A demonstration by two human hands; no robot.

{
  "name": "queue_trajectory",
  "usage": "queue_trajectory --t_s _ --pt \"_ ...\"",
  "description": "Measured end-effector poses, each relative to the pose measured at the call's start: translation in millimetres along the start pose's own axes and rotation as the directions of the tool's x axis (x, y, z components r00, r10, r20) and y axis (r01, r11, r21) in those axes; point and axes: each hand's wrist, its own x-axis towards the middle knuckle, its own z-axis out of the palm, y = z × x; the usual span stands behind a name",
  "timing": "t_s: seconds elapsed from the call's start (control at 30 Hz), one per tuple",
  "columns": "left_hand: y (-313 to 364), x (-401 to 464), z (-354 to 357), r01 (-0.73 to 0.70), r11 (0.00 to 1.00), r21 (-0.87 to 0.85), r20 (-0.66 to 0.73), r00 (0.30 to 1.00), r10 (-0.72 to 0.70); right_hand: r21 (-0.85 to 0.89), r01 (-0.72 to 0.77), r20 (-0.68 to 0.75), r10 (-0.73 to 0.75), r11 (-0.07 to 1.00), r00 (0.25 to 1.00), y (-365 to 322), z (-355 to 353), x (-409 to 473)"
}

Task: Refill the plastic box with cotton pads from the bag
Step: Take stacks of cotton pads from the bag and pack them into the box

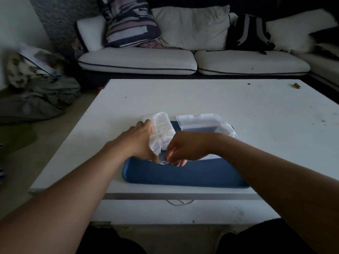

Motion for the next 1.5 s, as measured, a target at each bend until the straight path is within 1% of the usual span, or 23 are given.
queue_trajectory --t_s 0.03,0.07,0.1,0.13,0.23,0.3,0.37,0.43,0.47,0.57,0.63,0.7,0.77,0.87,1.0,1.07,1.2,1.33,1.43,1.5 --pt "1.0 -0.6 4.7 0.033 0.999 -0.018 -0.019 0.999 -0.034 -0.131 -0.023 0.022 0.026 0.991 0.999 -1.2 8.7 8.2" --pt "0.9 -0.7 9.7 0.061 0.998 -0.031 -0.057 0.996 -0.062 -0.268 -0.040 -0.003 0.040 0.963 0.999 -1.9 17.2 16.8" --pt "3.0 -0.3 13.5 0.075 0.996 -0.038 -0.104 0.991 -0.078 -0.367 -0.070 -0.073 0.046 0.928 0.996 -0.6 23.1 22.9" --pt "5.5 -0.3 16.3 0.082 0.995 -0.054 -0.143 0.986 -0.089 -0.389 -0.106 -0.146 0.053 0.915 0.988 0.1 25.4 26.5" --pt "11.3 2.7 19.5 0.079 0.986 -0.146 -0.191 0.976 -0.107 -0.333 -0.141 -0.329 0.025 0.932 0.944 -2.0 21.1 29.8" --pt "8.8 6.1 16.2 0.099 0.978 -0.184 -0.234 0.962 -0.142 -0.316 -0.171 -0.470 0.003 0.933 0.883 -5.4 17.0 30.7" --pt "5.2 8.7 11.6 0.108 0.973 -0.206 -0.284 0.944 -0.165 -0.411 -0.249 -0.592 -0.049 0.877 0.804 -6.9 13.1 31.3" --pt "2.3 8.8 8.2 0.113 0.971 -0.212 -0.317 0.932 -0.178 -0.523 -0.336 -0.645 -0.106 0.784 0.757 -7.7 8.4 30.6" --pt "1.7 8.4 7.0 0.111 0.971 -0.213 -0.328 0.928 -0.179 -0.549 -0.371 -0.661 -0.118 0.749 0.741 -8.6 5.0 29.3" --pt "2.2 9.0 5.7 0.078 0.974 -0.210 -0.353 0.923 -0.150 -0.547 -0.460 -0.705 -0.089 0.699 0.703 -12.4 -1.2 30.2" --pt "3.8 10.0 5.1 0.064 0.978 -0.200 -0.357 0.924 -0.133 -0.544 -0.495 -0.720 -0.074 0.677 0.690 -13.0 -0.8 35.6" --pt "4.2 11.6 5.0 0.063 0.981 -0.182 -0.362 0.923 -0.127 -0.574 -0.479 -0.723 -0.137 0.664 0.677 -7.5 0.2 43.9" --pt "3.0 13.0 4.6 0.066 0.983 -0.170 -0.369 0.921 -0.125 -0.549 -0.425 -0.730 -0.166 0.720 0.662 -0.9 1.0 50.1" --pt "0.4 15.1 4.1 0.072 0.980 -0.183 -0.384 0.913 -0.139 -0.493 -0.333 -0.712 -0.154 0.804 0.685 7.1 5.3 54.5" --pt "-1.3 16.1 5.8 0.067 0.979 -0.191 -0.387 0.912 -0.138 -0.422 -0.269 -0.720 -0.140 0.866 0.679 9.1 9.4 55.5" --pt "-1.5 17.7 6.2 0.057 0.974 -0.217 -0.395 0.908 -0.141 -0.388 -0.238 -0.713 -0.127 0.890 0.689 9.2 10.3 54.5" --pt "1.9 17.2 6.3 0.052 0.965 -0.257 -0.383 0.911 -0.152 -0.359 -0.215 -0.707 -0.114 0.908 0.698 10.4 11.3 54.1" --pt "1.0 17.1 11.3 0.060 0.983 -0.175 -0.370 0.921 -0.123 -0.329 -0.229 -0.696 -0.071 0.916 0.715 8.4 13.7 54.6" --pt "-2.3 20.0 18.3 0.074 0.988 -0.136 -0.388 0.914 -0.122 -0.366 -0.256 -0.654 -0.051 0.895 0.755 8.2 19.0 54.9" --pt "-5.2 21.6 24.0 0.078 0.988 -0.130 -0.376 0.918 -0.122 -0.391 -0.235 -0.617 -0.064 0.890 0.785 7.3 19.7 53.5"
